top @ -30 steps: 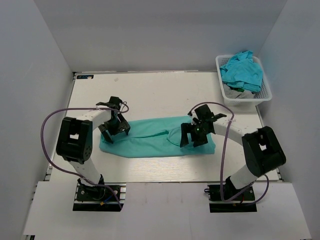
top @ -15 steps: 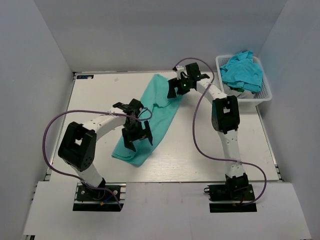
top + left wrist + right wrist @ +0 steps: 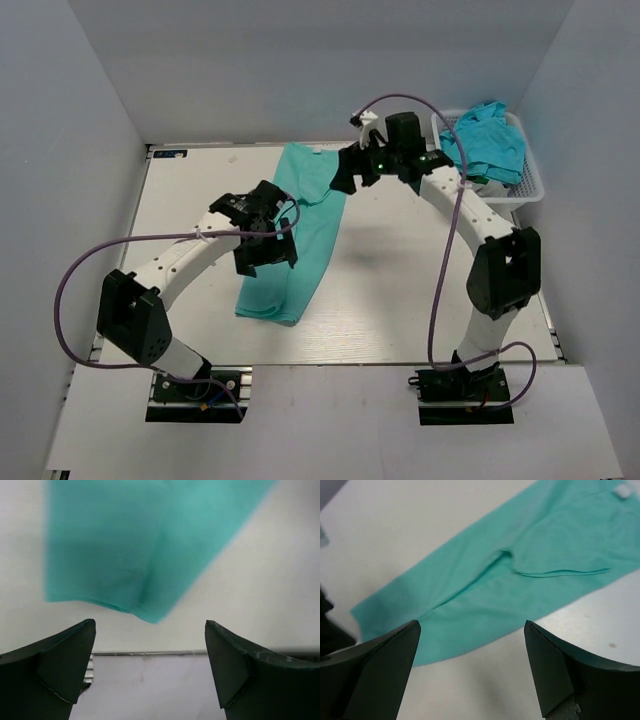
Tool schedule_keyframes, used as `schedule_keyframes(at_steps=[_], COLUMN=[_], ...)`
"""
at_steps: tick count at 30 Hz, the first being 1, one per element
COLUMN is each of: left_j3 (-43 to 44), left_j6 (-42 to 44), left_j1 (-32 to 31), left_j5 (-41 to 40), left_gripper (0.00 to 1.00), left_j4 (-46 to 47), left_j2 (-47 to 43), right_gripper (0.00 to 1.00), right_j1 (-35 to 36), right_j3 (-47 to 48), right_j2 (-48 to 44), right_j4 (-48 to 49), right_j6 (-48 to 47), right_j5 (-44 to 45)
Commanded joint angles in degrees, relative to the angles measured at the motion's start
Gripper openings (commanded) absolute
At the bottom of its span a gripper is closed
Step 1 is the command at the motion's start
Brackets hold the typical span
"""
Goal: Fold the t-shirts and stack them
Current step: Rotate the tshirt 100 degrees
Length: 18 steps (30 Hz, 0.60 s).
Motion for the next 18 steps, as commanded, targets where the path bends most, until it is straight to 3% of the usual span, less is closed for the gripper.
schedule_keyframes(at_steps=[1, 4, 7, 14, 18], left_j3=[4.6, 7.9, 5.8, 0.6, -2.8], left_j6=[-9.4, -12.3, -10.9, -11.4, -11.4], left_j1=[1.0, 1.5, 2.1, 2.7, 2.7], left_j5=[-23.6, -27.7, -26.5, -24.6, -22.4], left_gripper=[1.0, 1.0, 1.0, 1.0, 1.0], left_j4=[-12.3, -15.3, -10.7, -9.5, -6.7], left_j2=[-2.2, -4.6, -9.3, -11.8, -12.3], right_gripper=[0.9, 0.9, 0.9, 0.9, 0.9], right_j1=[4.0, 9.6, 15.5, 18.5, 18.0], right_j3=[-8.3, -10.4, -11.8, -15.0, -15.1], right_j2=[-1.2, -0.5, 3.6, 10.2, 13.2], right_j4=[0.9, 0.3, -2.5, -1.6, -5.1], right_j6=[8.6, 9.3, 9.4, 11.7, 12.3], right_j5=[-4.2, -7.7, -8.4, -9.0, -3.7])
